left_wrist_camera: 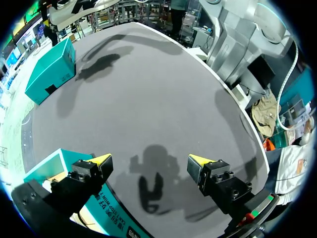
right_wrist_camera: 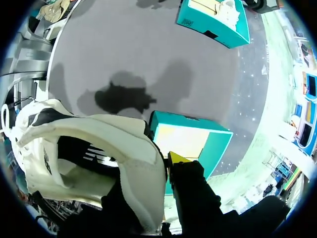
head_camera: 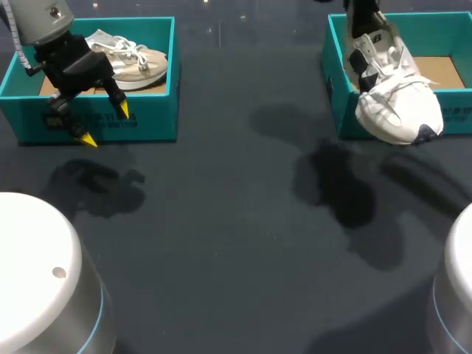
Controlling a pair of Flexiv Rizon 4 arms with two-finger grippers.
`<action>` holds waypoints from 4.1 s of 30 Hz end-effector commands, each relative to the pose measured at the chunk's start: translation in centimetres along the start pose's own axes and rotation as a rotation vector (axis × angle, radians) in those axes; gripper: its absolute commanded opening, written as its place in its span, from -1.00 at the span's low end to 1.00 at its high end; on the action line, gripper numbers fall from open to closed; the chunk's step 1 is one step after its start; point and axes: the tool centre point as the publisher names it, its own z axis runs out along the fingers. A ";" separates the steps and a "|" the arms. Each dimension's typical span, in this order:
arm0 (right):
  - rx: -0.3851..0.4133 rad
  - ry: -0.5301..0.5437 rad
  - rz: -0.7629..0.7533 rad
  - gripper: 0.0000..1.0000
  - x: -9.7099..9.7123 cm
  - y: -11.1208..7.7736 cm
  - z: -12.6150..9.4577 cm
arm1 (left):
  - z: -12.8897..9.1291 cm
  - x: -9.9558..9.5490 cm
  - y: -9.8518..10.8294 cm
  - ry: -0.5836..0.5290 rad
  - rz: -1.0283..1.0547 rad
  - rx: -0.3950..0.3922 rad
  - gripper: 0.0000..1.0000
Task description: Take the shoe out of the shoebox, open the shoe tongue, remove and reinsert the insole, then place the shoe into the shoebox
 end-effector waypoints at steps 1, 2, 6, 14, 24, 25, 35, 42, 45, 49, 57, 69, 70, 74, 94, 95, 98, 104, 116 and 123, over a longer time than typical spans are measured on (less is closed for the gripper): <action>0.013 0.014 -0.004 -1.00 -1.1 -4.4 0.1 | 0.0 0.1 0.0 -0.001 0.001 -0.002 1.00; 0.015 0.013 -0.001 -1.00 -1.3 -5.7 0.4 | 0.0 0.1 0.0 -0.001 0.001 -0.002 1.00; 0.010 0.009 -0.004 -1.00 -2.9 -9.9 2.1 | 0.0 0.1 0.0 -0.001 0.001 -0.002 1.00; 0.025 -0.044 -0.015 -1.00 -6.5 -17.9 5.4 | 0.0 0.1 0.0 -0.001 0.001 -0.002 1.00; 0.047 -0.067 -0.006 -1.00 -8.2 -21.4 6.5 | 0.0 0.1 0.0 -0.001 0.001 -0.002 1.00; 0.047 -0.067 -0.006 -1.00 -8.2 -21.4 6.5 | 0.0 0.1 0.0 -0.001 0.001 -0.002 1.00; 0.054 -0.072 -0.021 -1.00 -9.1 -22.5 7.7 | 0.0 0.1 0.0 -0.001 0.001 -0.002 1.00; 0.043 -0.095 -0.031 -1.00 -11.8 -26.6 11.2 | 0.0 0.1 0.0 -0.001 0.001 -0.002 1.00; 0.019 -0.111 -0.012 -1.00 -12.4 -28.0 12.5 | 0.0 0.1 0.0 -0.001 0.001 -0.002 1.00; 0.008 -0.101 -0.010 -1.00 -12.9 -28.8 14.0 | 0.0 0.1 0.0 -0.001 0.001 -0.002 1.00; 0.008 -0.029 0.340 -1.00 -11.3 -30.2 14.6 | 0.0 0.1 0.0 -0.001 0.001 -0.002 1.00; -0.035 0.192 0.786 -1.00 -7.3 -29.9 14.7 | 0.0 0.1 0.0 -0.001 0.001 -0.002 1.00; -0.035 0.192 0.786 -1.00 -7.3 -29.9 14.7 | 0.0 0.1 0.0 -0.001 0.001 -0.002 1.00; -0.035 0.192 0.786 -1.00 -7.3 -29.9 14.7 | 0.0 0.1 0.0 -0.001 0.001 -0.002 1.00; 0.098 0.088 1.487 -1.00 -5.6 -29.5 16.1 | 0.0 0.1 0.0 -0.001 0.001 -0.002 1.00; 0.098 0.088 1.487 -1.00 -5.6 -29.5 16.1 | 0.0 0.1 0.0 -0.001 0.001 -0.002 1.00; 0.098 0.088 1.487 -1.00 -5.6 -29.5 16.1 | 0.0 0.1 0.0 -0.001 0.001 -0.002 1.00; 0.098 0.088 1.487 -1.00 -5.6 -29.5 16.1 | 0.0 0.1 0.0 -0.001 0.001 -0.002 1.00; 0.085 -0.029 1.615 -1.00 -3.8 -29.6 18.5 | 0.0 0.1 0.0 -0.001 0.001 -0.002 1.00; 0.124 -0.117 1.691 -1.00 -2.7 -29.0 20.3 | 0.0 0.1 0.0 -0.001 0.001 -0.002 1.00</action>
